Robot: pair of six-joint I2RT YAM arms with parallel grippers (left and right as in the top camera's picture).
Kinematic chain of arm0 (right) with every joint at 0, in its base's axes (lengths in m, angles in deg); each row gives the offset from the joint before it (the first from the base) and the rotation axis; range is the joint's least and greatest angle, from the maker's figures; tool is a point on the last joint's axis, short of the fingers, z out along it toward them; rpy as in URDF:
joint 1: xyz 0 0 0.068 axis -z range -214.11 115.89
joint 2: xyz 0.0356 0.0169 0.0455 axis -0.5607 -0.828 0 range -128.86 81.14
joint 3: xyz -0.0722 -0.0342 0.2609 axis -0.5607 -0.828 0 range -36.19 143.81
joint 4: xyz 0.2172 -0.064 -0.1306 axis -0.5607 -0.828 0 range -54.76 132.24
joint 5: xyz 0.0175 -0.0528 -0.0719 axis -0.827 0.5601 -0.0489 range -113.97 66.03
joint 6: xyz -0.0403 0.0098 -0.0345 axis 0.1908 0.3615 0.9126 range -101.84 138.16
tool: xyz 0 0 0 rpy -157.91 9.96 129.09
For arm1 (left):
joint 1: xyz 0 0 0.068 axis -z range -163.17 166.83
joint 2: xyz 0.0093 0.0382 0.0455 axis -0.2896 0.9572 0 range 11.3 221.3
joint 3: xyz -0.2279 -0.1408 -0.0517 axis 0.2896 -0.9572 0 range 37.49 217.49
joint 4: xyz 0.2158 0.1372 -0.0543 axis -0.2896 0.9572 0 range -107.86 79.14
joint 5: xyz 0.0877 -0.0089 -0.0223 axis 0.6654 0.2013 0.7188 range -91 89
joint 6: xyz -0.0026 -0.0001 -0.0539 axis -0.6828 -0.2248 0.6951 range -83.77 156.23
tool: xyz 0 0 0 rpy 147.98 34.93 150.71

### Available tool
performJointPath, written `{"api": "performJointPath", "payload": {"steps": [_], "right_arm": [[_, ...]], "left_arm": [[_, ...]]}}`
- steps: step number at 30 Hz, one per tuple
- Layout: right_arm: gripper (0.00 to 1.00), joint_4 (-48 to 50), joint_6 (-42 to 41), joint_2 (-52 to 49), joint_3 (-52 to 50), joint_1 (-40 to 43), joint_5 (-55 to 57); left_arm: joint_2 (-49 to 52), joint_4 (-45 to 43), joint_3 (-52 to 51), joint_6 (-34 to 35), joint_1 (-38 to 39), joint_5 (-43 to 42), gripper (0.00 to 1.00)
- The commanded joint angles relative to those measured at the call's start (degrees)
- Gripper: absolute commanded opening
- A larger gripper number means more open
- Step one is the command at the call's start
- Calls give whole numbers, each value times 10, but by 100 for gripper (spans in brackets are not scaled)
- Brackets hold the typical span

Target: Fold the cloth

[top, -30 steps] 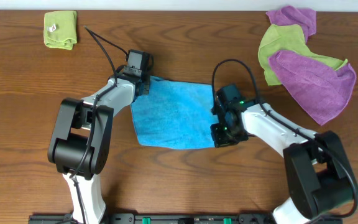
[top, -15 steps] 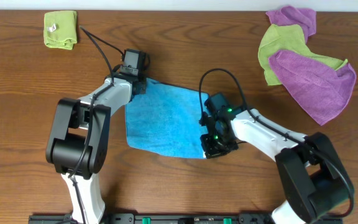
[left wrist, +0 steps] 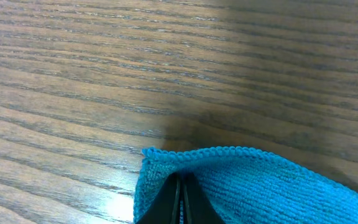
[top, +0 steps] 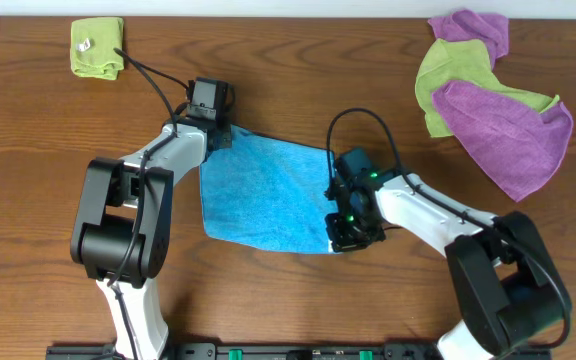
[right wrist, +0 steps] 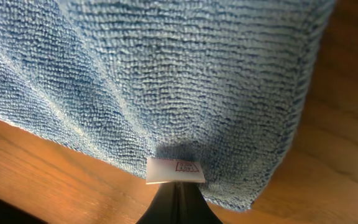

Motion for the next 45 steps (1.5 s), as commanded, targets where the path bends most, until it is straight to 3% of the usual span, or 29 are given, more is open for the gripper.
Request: {"api": "performJointPath", "payload": {"steps": [1, 9, 15, 21, 23, 28, 32, 40, 45], "right_arm": [[2, -7, 18, -24, -5, 11, 49], [2, -70, 25, 68, 82, 10, 29], [1, -48, 24, 136, 99, 20, 42], [1, 0, 28, 134, 98, 82, 40], [1, 27, 42, 134, 98, 106, 18], [17, 76, 72, 100, 98, 165, -64], [53, 116, 109, 35, 98, 205, -212], [56, 166, 130, -33, 98, 211, -283], [64, 203, 130, -60, 98, 211, -326]], "left_arm": [[30, 17, -23, 15, -2, -35, 6], [30, 17, -23, 15, -2, -34, 6], [19, 16, -17, 31, -2, -35, 6], [-105, 43, 22, 35, 2, -43, 5], [-162, 71, 23, 35, 3, -83, 6], [-232, 229, 23, 44, 8, -183, 6], [-231, 302, 6, 43, 25, -331, 6], [-232, 256, -93, 79, 103, -315, 6], [-232, 208, -143, 90, 136, -315, 6]]}}
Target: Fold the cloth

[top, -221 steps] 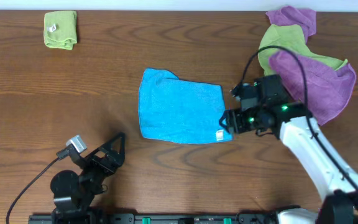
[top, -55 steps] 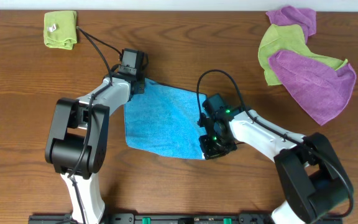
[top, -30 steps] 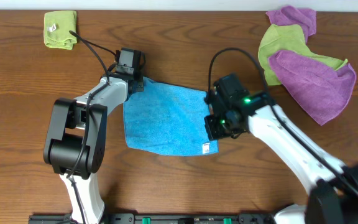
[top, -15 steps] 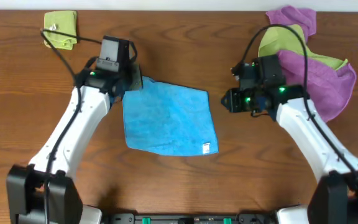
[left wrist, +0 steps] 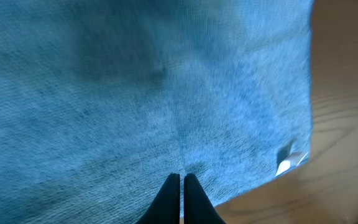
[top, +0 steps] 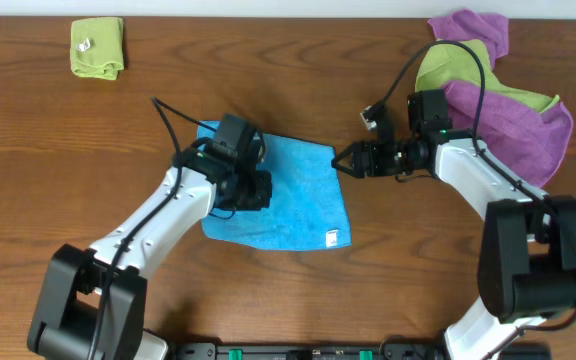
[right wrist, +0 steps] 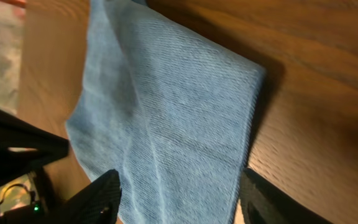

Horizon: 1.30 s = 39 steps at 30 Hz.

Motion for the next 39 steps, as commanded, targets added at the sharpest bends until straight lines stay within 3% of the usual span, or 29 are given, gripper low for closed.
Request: {"api": "performJointPath", "payload": {"steps": [1, 8, 27, 39], "right_arm": [[64, 18, 12, -21, 3, 4, -61], [64, 48, -11, -61, 3, 4, -77], [66, 129, -72, -118, 3, 2, -48], [71, 159, -120, -172, 3, -9, -109]], "left_arm": [[7, -20, -25, 16, 18, -6, 6], [7, -45, -69, 56, 38, 24, 6], [7, -87, -104, 73, 64, 33, 6], [8, -103, -113, 91, 89, 58, 6]]}}
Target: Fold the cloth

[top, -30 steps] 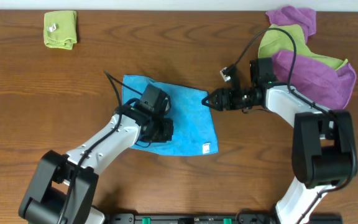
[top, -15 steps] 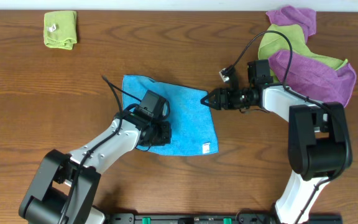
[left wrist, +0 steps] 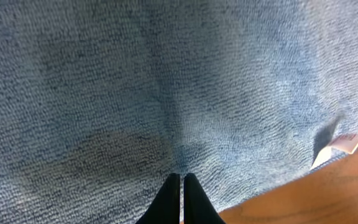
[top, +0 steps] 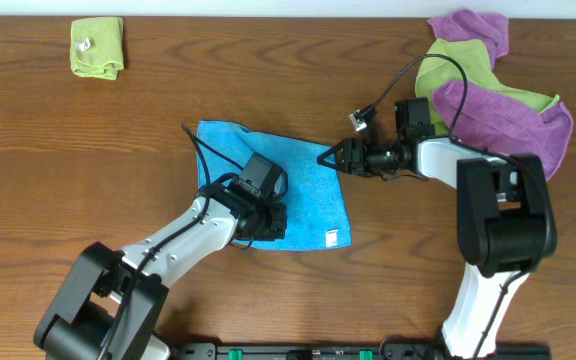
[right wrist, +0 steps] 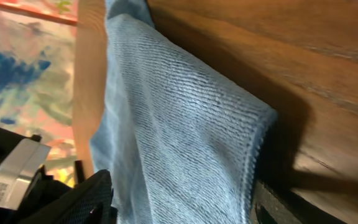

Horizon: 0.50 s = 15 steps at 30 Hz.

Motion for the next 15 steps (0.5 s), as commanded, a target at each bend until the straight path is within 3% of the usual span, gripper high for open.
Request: {"api": "performJointPath", "payload": {"steps": [1, 9, 15], "right_arm": [[70, 5, -34, -32, -4, -11, 16], [73, 28, -83, -32, -4, -31, 1], [73, 132, -168, -32, -4, -35, 1]], "left_arm": [[8, -12, -18, 14, 3, 17, 6], [8, -73, -69, 54, 3, 14, 6], [8, -92, -100, 65, 3, 5, 6]]}}
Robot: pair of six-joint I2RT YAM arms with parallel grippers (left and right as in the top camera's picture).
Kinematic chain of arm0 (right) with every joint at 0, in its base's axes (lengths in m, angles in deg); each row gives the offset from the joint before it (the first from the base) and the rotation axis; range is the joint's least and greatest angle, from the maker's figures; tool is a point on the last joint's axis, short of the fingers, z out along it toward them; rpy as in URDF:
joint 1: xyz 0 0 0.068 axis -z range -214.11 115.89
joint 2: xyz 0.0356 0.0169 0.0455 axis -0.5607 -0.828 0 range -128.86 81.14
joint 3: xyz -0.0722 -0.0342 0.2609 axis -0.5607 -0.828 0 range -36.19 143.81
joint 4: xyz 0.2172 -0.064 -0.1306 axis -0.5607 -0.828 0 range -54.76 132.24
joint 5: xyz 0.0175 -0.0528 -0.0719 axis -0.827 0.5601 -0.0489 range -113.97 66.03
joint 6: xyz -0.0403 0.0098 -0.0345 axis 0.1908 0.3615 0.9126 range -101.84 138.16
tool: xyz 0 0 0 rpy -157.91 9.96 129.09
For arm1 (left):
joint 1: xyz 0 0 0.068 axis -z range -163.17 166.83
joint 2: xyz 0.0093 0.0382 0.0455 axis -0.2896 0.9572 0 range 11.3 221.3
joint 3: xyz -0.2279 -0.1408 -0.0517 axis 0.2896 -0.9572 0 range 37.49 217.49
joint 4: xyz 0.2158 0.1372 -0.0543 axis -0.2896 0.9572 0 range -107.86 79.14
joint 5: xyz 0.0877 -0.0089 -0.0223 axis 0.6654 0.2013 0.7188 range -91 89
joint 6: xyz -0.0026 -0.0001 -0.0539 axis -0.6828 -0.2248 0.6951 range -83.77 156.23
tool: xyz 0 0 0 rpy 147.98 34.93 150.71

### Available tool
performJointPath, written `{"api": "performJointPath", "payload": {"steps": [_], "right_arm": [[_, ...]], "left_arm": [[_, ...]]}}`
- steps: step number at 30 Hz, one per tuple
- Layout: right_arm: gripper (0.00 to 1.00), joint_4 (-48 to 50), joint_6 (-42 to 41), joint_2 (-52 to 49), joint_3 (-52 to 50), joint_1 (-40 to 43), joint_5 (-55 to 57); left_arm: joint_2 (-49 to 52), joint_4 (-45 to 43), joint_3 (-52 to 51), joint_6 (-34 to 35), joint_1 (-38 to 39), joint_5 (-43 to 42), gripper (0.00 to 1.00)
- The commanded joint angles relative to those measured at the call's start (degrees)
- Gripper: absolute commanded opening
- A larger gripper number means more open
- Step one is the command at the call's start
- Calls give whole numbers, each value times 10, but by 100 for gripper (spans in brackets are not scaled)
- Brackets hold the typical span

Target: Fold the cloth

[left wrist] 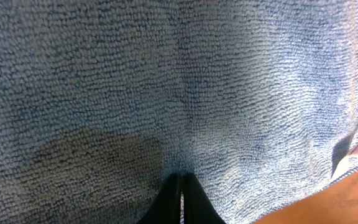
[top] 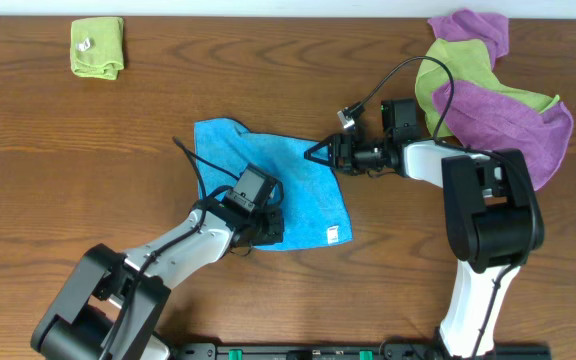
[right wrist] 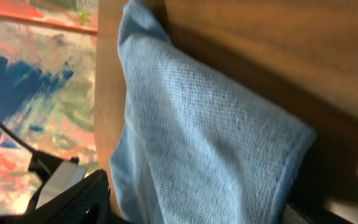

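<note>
The blue cloth (top: 268,175) lies spread flat on the wooden table (top: 68,190), its white tag (top: 333,236) at the near right corner. My left gripper (top: 266,230) is shut, its tips (left wrist: 181,178) resting on the cloth's surface close to the near edge, with the tag off to the right. My right gripper (top: 315,152) lies low at the far right corner and is open. That corner of the cloth (right wrist: 216,143) sits between its two fingers (right wrist: 73,199).
A small folded green cloth (top: 98,47) lies at the far left. A heap of purple and green cloths (top: 488,95) sits at the far right, just behind my right arm. Cables loop above both wrists.
My right gripper has moved a little left, so the cloth's far right corner reaches deeper between its open fingers. My left gripper stays shut on the cloth near the front edge, slightly lower.
First my left gripper was shut at the far left corner and my right was shut at the tagged near right corner. Then both were off those corners: left shut over the cloth's middle, right open near the far right corner. Since then the left has settled by the near edge and the right has closed in on its corner.
</note>
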Motion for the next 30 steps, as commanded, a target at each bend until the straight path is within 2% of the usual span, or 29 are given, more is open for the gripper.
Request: {"api": "performJointPath", "payload": {"steps": [1, 14, 23, 30], "right_arm": [[73, 28, -53, -12, -3, -4, 20], [72, 263, -181, -13, 4, -4, -10], [68, 262, -157, -13, 74, 8, -8], [62, 255, -157, -13, 122, 49, -64]], "left_arm": [[15, 10, -30, 8, 3, 0, 6], [15, 80, -40, 5, 3, -13, 6], [15, 129, -45, -8, 3, -12, 6], [15, 97, -40, -10, 2, -12, 6]]}}
